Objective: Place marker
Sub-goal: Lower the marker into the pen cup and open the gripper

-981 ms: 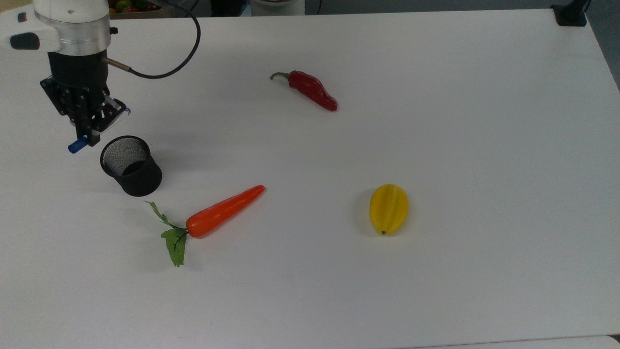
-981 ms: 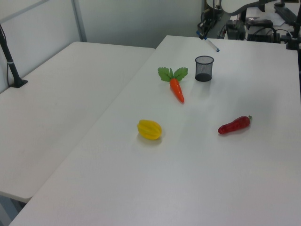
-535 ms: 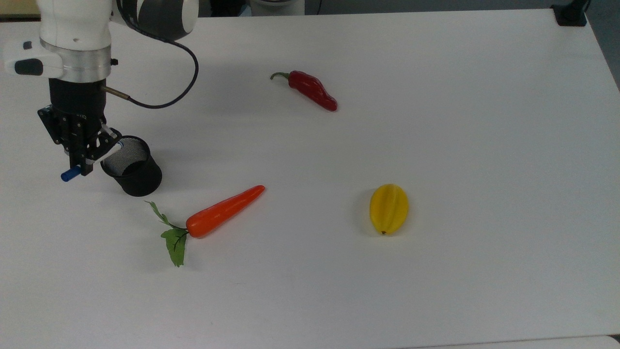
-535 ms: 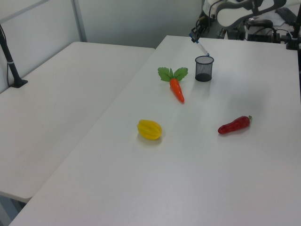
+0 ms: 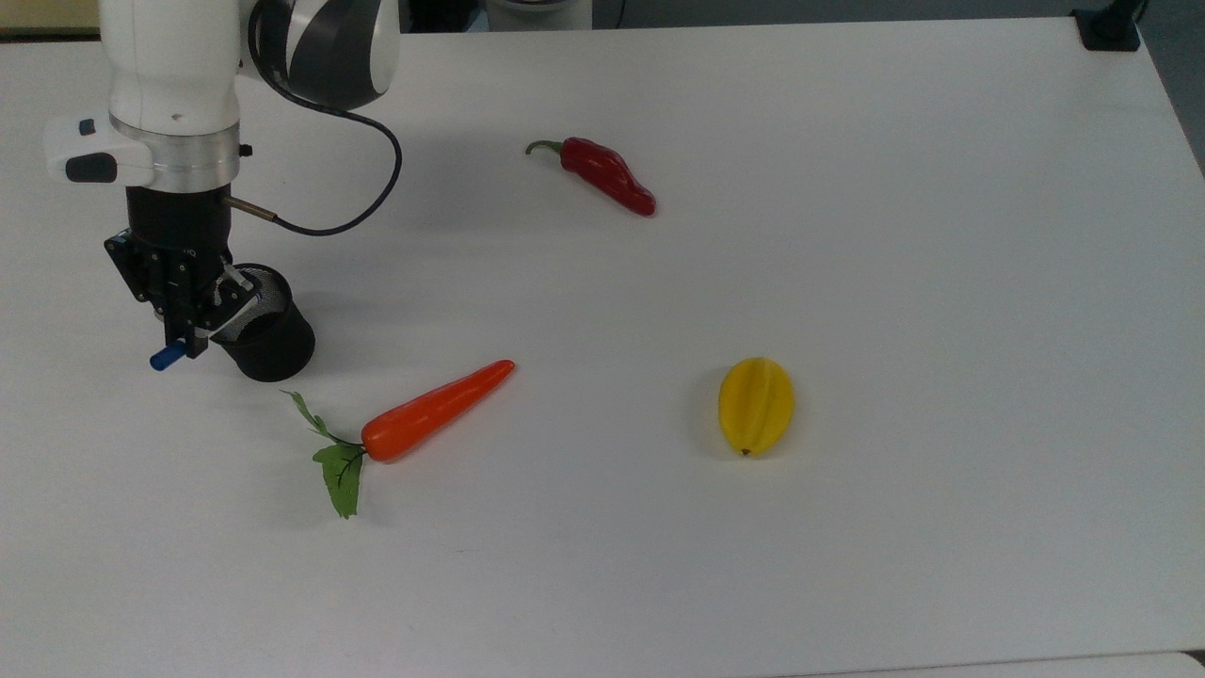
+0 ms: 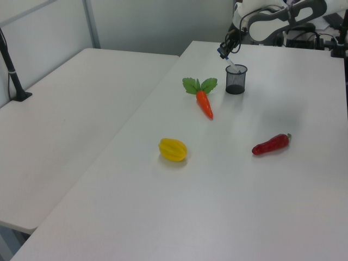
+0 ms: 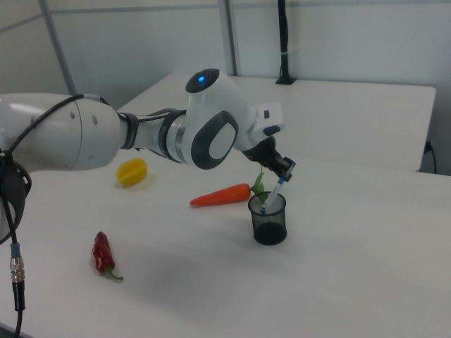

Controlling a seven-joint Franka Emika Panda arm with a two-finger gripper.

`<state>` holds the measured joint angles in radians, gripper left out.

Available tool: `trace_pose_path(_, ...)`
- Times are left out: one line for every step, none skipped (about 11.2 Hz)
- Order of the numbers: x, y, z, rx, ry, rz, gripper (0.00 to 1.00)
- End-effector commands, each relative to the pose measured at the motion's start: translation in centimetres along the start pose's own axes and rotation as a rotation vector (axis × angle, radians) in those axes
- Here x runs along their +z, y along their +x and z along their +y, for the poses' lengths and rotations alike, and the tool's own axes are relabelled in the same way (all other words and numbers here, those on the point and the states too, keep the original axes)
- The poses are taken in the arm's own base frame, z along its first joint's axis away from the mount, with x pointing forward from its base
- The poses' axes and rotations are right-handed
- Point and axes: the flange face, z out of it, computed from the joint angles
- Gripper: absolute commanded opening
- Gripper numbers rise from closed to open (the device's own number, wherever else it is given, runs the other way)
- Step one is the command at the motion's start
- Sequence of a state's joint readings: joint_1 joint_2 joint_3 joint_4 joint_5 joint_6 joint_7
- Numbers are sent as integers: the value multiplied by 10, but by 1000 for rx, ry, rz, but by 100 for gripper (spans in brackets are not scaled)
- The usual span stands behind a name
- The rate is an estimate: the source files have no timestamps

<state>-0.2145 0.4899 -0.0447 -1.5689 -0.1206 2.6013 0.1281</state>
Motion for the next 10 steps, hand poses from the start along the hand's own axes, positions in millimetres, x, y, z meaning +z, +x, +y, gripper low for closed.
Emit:
trace_pose_path(-3, -5, -6, -5, 8, 7, 23)
trace_pose_path(-3, -5, -7, -7, 9, 4, 35)
trace_pose_path(-3, -6, -7, -6, 9, 2, 59)
trace_pose_path(-3, -6, -9, -8, 11, 1, 89)
trace_pose_path(-3, -6, -11, -10, 13, 1, 100)
trace_pose_path(-5, -5, -13, -13, 15, 4, 100)
trace_pose_path(-11, -4, -25, -27, 25, 8, 100)
trace_pose_path(-18, -3, -30, -33, 25, -14, 100)
trace_pose_path(-29, -2, -36, -47, 23, -39, 100)
trace_pose_path(-42, -2, -48, -65, 29, -57, 100)
